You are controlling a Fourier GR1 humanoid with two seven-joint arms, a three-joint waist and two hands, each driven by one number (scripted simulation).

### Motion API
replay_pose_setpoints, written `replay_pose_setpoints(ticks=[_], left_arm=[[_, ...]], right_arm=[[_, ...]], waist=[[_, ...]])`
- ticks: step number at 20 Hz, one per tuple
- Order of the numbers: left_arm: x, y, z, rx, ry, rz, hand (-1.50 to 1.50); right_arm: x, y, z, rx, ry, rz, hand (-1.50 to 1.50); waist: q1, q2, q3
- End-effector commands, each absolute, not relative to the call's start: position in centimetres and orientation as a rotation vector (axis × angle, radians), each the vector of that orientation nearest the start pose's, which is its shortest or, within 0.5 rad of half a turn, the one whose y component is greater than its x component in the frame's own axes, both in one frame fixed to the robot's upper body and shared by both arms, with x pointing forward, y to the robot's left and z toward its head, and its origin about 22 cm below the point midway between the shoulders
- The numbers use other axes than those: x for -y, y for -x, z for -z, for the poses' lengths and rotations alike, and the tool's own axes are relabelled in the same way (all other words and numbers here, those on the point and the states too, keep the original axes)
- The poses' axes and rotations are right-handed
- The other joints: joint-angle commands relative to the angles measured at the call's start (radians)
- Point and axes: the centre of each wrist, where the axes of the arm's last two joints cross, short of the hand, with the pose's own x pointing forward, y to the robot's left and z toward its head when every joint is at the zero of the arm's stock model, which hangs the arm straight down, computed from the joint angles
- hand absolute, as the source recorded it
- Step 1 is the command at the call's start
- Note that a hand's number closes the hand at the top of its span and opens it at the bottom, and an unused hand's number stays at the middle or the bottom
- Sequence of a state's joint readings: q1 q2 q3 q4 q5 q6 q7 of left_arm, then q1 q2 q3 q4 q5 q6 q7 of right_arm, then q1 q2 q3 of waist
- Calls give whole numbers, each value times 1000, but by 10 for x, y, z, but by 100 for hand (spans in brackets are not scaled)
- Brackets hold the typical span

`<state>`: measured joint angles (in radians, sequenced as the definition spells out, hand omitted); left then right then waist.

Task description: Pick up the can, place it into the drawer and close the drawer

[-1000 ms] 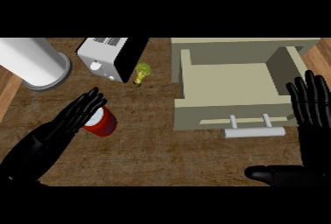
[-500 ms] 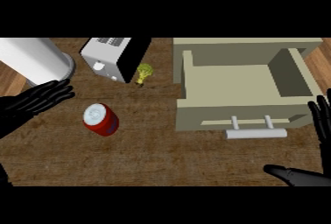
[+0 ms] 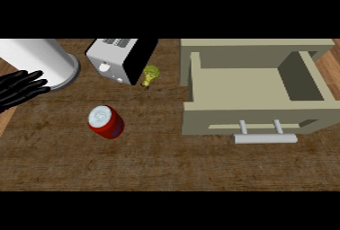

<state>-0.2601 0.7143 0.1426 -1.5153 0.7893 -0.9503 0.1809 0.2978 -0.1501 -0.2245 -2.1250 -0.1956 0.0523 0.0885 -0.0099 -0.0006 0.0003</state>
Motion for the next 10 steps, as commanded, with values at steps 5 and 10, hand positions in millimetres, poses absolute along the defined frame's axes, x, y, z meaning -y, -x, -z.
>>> replay_pose_setpoints(ticks=[5, 10], left_arm=[[-397, -311, -166, 1480, 682, 710, -150], [-371, -313, -161, 1407, 731, 667, -150]], right_arm=[[345, -131, -81, 1784, 201, 97, -150], [340, -121, -94, 1777, 202, 75, -150]], waist=[[-5, 1, 1], [1, 0, 0]])
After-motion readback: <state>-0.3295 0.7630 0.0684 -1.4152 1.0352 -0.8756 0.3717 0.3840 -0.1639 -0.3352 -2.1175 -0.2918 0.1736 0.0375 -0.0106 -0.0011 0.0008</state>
